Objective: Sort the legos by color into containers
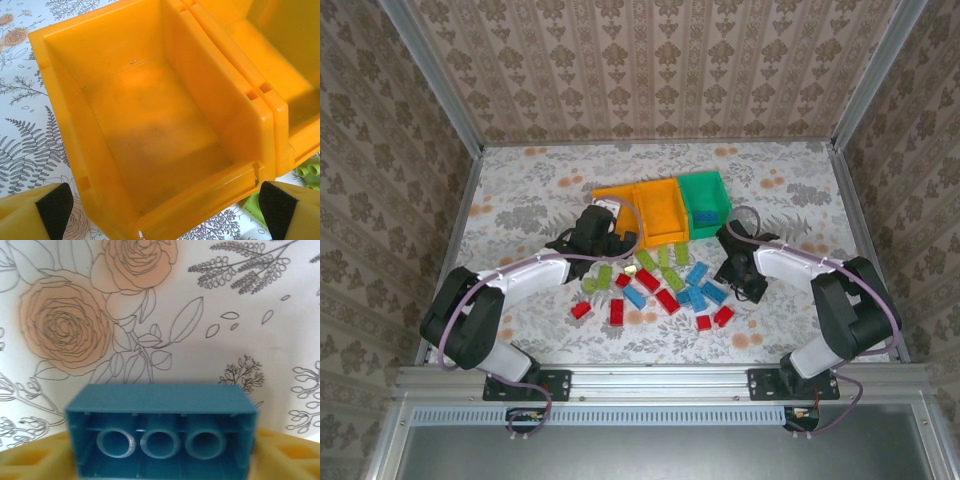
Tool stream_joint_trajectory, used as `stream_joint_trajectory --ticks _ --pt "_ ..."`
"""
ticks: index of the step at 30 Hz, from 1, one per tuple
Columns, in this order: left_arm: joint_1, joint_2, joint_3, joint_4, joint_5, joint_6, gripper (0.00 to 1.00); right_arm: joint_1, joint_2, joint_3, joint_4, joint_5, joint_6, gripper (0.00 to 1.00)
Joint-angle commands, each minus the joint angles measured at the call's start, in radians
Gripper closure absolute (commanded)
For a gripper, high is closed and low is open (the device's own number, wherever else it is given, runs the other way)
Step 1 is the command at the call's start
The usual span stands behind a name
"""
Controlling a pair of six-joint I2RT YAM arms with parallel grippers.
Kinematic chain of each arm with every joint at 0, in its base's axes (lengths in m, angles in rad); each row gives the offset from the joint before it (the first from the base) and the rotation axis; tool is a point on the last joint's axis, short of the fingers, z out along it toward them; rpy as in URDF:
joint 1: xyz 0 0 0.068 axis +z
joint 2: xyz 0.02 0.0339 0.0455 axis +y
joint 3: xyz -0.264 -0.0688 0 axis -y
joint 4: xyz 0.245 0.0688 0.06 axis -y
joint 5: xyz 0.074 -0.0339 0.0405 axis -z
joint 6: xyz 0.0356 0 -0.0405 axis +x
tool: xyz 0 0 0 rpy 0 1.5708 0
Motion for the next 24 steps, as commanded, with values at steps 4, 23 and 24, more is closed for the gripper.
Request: stream_joint_trajectory --ticks 4,23,24 --pt "-0.007 0.014 0.01 0.021 0.008 0.016 0.0 0.007 0.031 0.056 0.047 0.034 -0.084 0.44" --pt "-0.007 -0.032 -0.012 -0.012 -0.013 -0.014 0.0 -0.031 0.269 0.543 0.107 0.06 -0.344 0.4" --pt "-0.006 -0.036 -0.014 -0.013 -0.014 -0.018 0.0 -0.036 0.293 0.568 0.104 0.061 -0.347 0.39"
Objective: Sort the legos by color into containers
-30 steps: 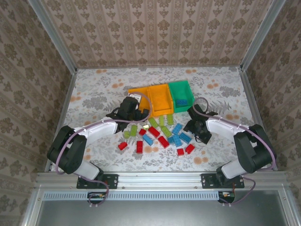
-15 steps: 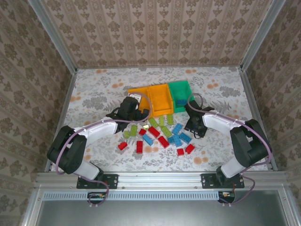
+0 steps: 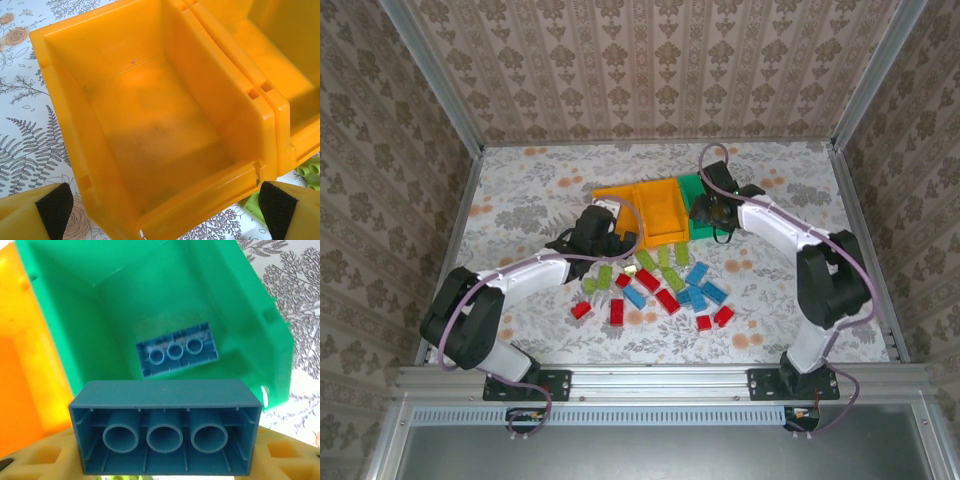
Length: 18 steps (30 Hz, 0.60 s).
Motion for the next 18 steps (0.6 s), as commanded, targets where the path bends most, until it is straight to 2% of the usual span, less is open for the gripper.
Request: stream_joint_trajectory --ticks 1,6,10,13,18 --pt "-0.007 -0.038 -0.015 -0.013 -0.014 -0.022 0.0 -0.024 0.076 0.076 -0.025 0.024 -0.035 0.39" --pt "-0.007 -0.06 -0.035 -0.013 -0.028 -0.041 0.0 -0.037 0.139 0.149 -0.027 0.045 -0.048 0.34" --pt "-0.007 -0.075 -0.045 -0.017 -0.034 -0.046 0.0 -0.04 0.157 0.18 -0.034 0.02 -0.06 0.18" --pt "-0.007 -0.081 -0.048 -0.018 -0.034 -0.047 0.0 -0.031 0.13 0.164 -0.033 0.007 -0.09 0.07" --pt "-0.009 -0.079 -0.045 -0.017 -0.037 -0.045 0.0 0.01 0.029 0.078 -0.033 0.014 -0.141 0.02"
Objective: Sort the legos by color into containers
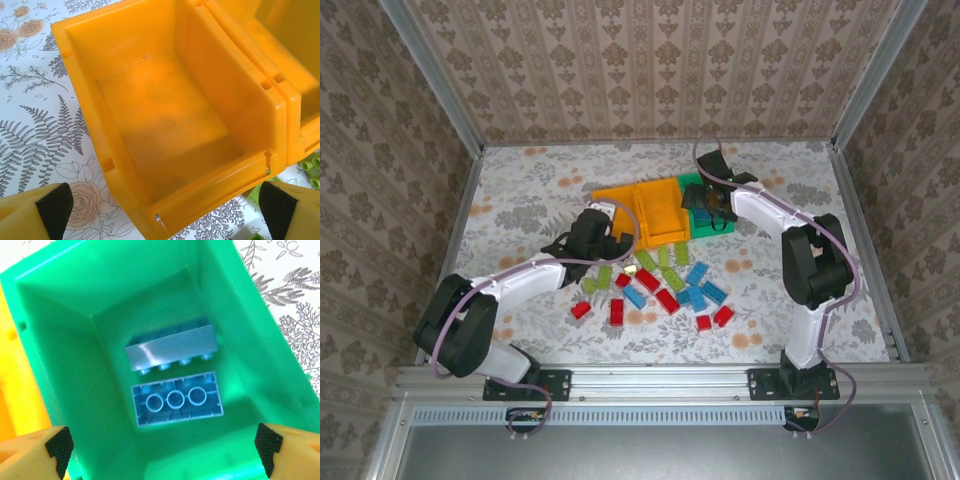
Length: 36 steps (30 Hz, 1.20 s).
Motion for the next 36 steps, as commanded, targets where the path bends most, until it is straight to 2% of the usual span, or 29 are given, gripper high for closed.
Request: stream_joint_trajectory --ticks 1,6,8,11,14,19,30,36 --pt "-0.01 -0.028 -0.007 -0.009 -0.018 -0.016 0.0 0.035 -0.109 -0.066 -0.028 -0.002 -0.056 0.03" --pt "-0.012 -0.026 -0.007 -0.006 -0.026 -0.014 0.0 0.098 -0.235 -0.262 -0.044 -0.022 -0.14 0.05" --pt "-0.012 -0.025 -0.007 -0.006 -0.03 -0.01 0.0 0.112 -0.282 -0.332 -0.056 -0.037 -0.125 0.06" --pt "-0.012 -0.024 -0.004 -0.009 -0.031 -0.005 0.0 0.112 -0.316 -0.389 -0.119 -0.072 0.04 0.09" --pt "-0.012 -0.021 -0.004 -0.007 -0.032 -0.005 0.0 0.129 -0.324 -0.446 -0.072 -0.143 0.203 0.12" --pt "-0.012 -0.018 -0.004 -0.007 -0.022 -0.002 0.0 0.177 -0.252 -0.431 -0.049 -0.153 0.305 0.14" --pt "-0.013 -0.017 -0.012 -0.003 -0.027 0.001 0.0 0.193 -0.163 -0.411 -0.055 -0.146 0.323 0.21" --pt "-0.013 -0.01 -0.004 -0.004 -0.024 0.006 0.0 0.191 -0.121 -0.388 -0.058 -0.138 0.314 0.34"
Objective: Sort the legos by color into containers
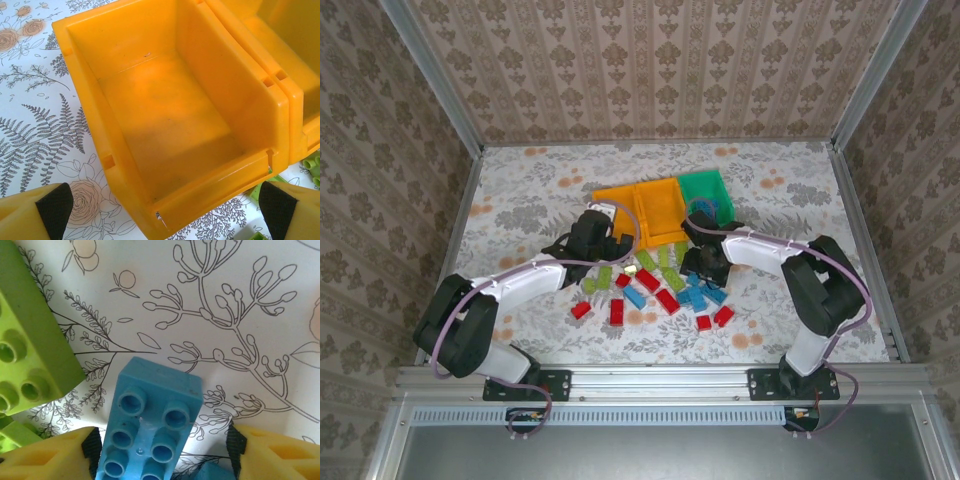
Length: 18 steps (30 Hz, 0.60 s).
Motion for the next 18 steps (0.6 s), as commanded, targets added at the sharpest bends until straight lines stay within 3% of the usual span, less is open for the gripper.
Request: stream_joint_trajectory --ticks 1,6,18 --pt "-0.006 -0.01 0.0 -0.005 -0.009 0.005 0.0 -0.002 0.041 0.024 0.005 0.004 0.014 0.37" --pt "-0.006 -0.008 0.002 -0.009 -0.011 0.009 0.0 -0.017 0.027 0.019 0.009 0.023 0.007 0.54" --pt "-0.006 -0.006 0.006 -0.009 -0.011 0.005 0.0 -0.081 -0.056 0.136 -0.013 0.124 -0.122 0.62"
